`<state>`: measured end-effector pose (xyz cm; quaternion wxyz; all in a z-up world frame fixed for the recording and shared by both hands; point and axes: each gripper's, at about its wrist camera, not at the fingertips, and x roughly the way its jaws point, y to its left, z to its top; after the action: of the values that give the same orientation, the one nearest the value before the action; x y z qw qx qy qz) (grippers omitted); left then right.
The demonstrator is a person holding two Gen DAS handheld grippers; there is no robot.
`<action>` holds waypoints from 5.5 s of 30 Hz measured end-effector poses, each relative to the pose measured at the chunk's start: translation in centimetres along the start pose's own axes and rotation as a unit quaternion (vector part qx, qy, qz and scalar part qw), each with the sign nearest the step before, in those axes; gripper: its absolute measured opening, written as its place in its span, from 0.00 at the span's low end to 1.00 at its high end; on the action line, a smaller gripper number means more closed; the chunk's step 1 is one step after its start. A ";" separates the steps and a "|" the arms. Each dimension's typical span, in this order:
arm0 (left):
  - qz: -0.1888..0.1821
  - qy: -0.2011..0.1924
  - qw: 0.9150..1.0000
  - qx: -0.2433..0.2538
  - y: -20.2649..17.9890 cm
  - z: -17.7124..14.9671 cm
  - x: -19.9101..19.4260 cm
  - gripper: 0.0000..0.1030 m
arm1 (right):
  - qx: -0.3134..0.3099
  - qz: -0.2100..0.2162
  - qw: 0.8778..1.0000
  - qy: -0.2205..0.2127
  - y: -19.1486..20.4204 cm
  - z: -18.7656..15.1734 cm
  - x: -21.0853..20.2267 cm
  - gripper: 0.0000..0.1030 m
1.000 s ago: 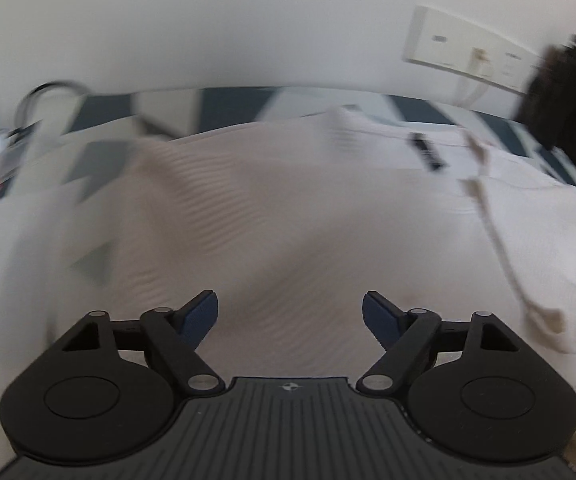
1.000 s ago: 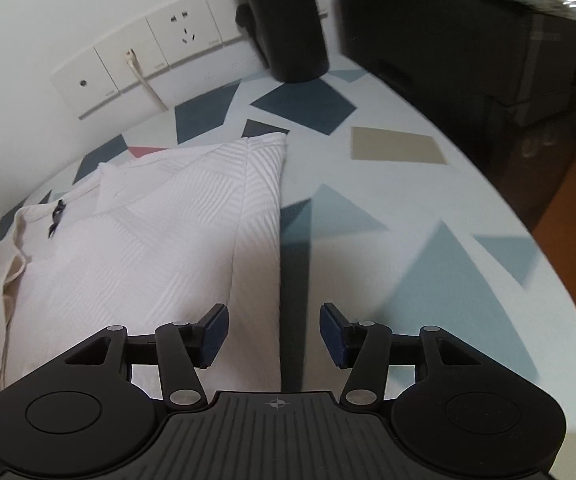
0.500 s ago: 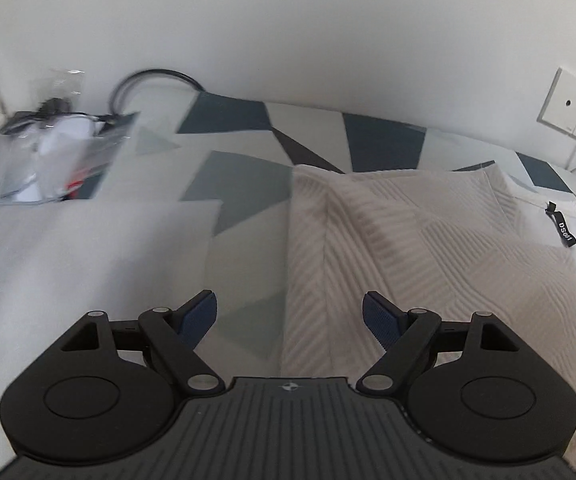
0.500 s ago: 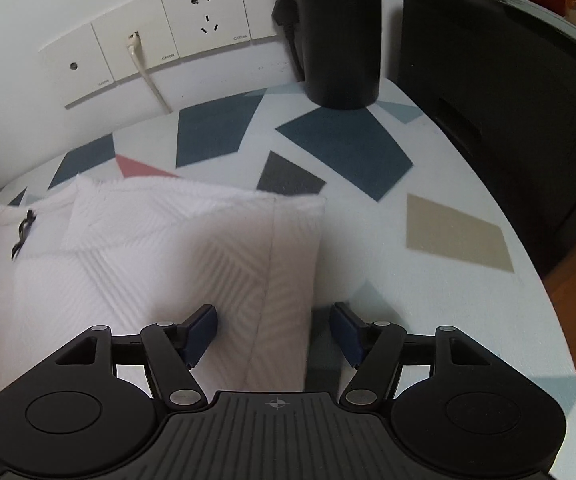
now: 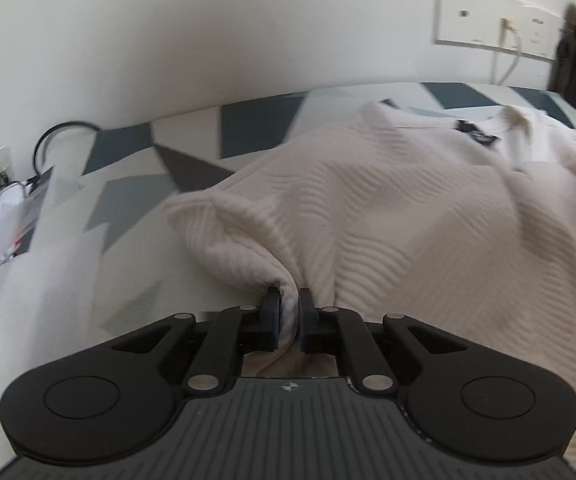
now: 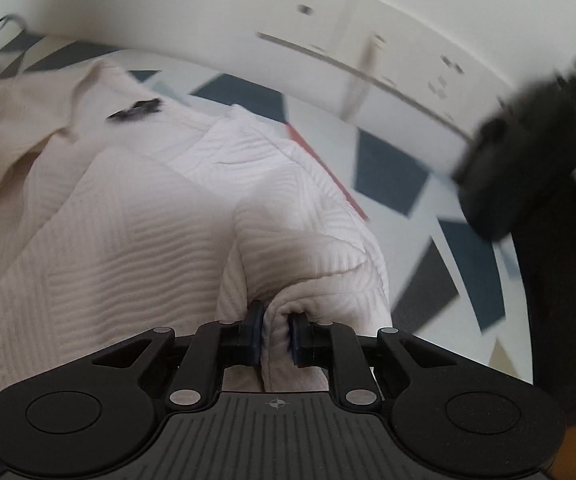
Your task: Fold clothes
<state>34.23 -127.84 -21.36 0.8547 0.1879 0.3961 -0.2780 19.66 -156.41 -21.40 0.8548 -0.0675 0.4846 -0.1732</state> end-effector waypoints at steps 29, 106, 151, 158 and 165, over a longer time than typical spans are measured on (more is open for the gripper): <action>0.081 0.012 0.985 -0.152 7.2 6.1 7.4 0.08 | 0.038 -0.120 0.992 0.022 -7.7 7.8 9.6 0.09; -0.051 -0.095 0.994 -0.031 0.4 -9.2 -3.7 1.00 | 0.389 -0.084 0.917 -0.020 -5.6 -15.0 -14.8 0.99; -0.033 -0.073 0.995 -0.056 0.3 -7.2 -1.9 1.00 | 0.398 -0.052 0.916 0.005 -7.3 -14.4 -11.7 0.99; -0.016 -0.060 0.996 -0.071 -0.1 -6.8 -1.8 1.00 | 0.398 -0.043 0.916 0.001 -8.0 -14.9 -12.0 0.99; 0.006 -0.061 0.994 -0.088 -0.6 -6.6 -1.8 1.00 | 0.419 -0.030 0.907 -0.003 -9.0 -15.4 -11.6 0.99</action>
<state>29.13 -124.18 -24.11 0.8923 0.0968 0.3646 -0.2480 -1.02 -159.77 -17.54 0.8003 0.2821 0.3621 -0.3858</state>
